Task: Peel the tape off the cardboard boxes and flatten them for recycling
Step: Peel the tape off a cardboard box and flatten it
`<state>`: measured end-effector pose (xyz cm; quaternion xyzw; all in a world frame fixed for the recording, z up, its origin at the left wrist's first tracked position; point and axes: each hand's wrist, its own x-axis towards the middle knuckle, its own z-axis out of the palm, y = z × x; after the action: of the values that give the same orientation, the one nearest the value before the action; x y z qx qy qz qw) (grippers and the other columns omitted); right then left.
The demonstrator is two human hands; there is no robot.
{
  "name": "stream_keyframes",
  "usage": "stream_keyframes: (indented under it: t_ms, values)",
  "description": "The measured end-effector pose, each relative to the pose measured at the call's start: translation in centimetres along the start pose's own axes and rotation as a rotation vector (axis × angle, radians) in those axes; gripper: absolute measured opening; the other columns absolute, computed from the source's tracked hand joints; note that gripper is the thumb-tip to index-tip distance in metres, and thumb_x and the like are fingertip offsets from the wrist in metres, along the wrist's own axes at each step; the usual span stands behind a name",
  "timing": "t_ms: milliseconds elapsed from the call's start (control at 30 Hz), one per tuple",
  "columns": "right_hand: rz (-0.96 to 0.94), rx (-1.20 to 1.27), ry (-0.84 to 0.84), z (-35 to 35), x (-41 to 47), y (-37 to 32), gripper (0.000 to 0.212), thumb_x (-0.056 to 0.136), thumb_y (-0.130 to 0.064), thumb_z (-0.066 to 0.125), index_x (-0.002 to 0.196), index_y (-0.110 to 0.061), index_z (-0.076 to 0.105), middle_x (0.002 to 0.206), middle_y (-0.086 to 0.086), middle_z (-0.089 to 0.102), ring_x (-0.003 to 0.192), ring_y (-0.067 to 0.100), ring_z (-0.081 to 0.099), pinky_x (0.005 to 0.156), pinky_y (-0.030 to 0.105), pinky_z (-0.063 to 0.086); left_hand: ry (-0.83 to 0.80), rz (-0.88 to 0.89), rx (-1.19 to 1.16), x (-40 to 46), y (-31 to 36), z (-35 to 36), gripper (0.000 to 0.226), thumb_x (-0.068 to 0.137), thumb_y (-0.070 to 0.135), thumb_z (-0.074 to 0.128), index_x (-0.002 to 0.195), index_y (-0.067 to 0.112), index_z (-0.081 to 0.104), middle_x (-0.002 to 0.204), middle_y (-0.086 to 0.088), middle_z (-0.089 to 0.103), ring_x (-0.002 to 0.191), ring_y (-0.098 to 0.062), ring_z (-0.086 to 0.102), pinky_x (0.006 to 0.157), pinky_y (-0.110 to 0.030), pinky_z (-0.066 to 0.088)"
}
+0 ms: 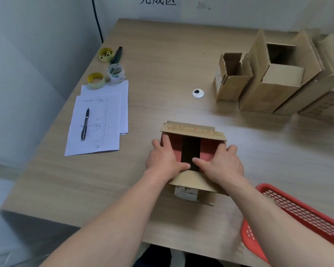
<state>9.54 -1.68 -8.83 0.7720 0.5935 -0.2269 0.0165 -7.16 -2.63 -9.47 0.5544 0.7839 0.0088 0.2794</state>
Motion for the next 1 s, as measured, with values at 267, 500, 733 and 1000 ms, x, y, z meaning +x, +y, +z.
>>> stream_keyframes:
  t_ms: [267,500,733,1000]
  values:
    - [-0.016,0.301,-0.076,-1.9,2.1,0.9,0.083,0.075,-0.045,0.061,0.147,-0.023,0.028,0.109,0.009,0.054,0.1,0.037,0.059,0.078,0.04,0.049,-0.052,-0.094,-0.262,1.3,-1.0,0.4,0.113,0.071,0.035,0.075,0.155,0.025,-0.001,0.146,-0.007,0.033,0.121,-0.035,0.052,0.095,-0.042,0.049]
    - [0.095,1.148,-0.234,-4.0,3.0,4.9,0.07,0.078,0.014,0.038,0.123,-0.038,0.048,0.101,0.008,0.057,0.077,0.028,0.055,0.057,0.035,0.051,-0.149,0.124,-0.597,1.1,-4.1,-3.5,0.086,0.061,0.014,0.054,0.146,0.027,0.049,0.135,0.001,0.05,0.101,-0.013,0.051,0.073,-0.023,0.046]
    - [0.212,1.535,-0.307,-5.8,3.2,6.4,0.023,0.091,-0.04,0.045,0.089,-0.02,0.056,0.078,0.011,0.056,0.066,0.031,0.06,0.068,0.045,0.055,-0.253,0.17,-0.848,0.5,-5.9,-5.5,0.072,0.054,0.011,0.046,0.117,0.034,0.074,0.128,0.0,0.059,0.089,-0.009,0.056,0.056,-0.02,0.041]
    - [0.242,0.815,-0.376,-4.3,4.4,6.9,0.034,0.081,0.01,0.066,0.076,-0.016,0.044,0.091,0.014,0.069,0.075,0.024,0.065,0.058,0.032,0.048,-0.193,0.208,-0.532,0.6,-8.0,-7.9,0.019,0.079,0.039,0.082,0.078,0.021,0.079,0.162,0.005,0.025,0.141,-0.006,0.033,0.108,-0.027,0.026]
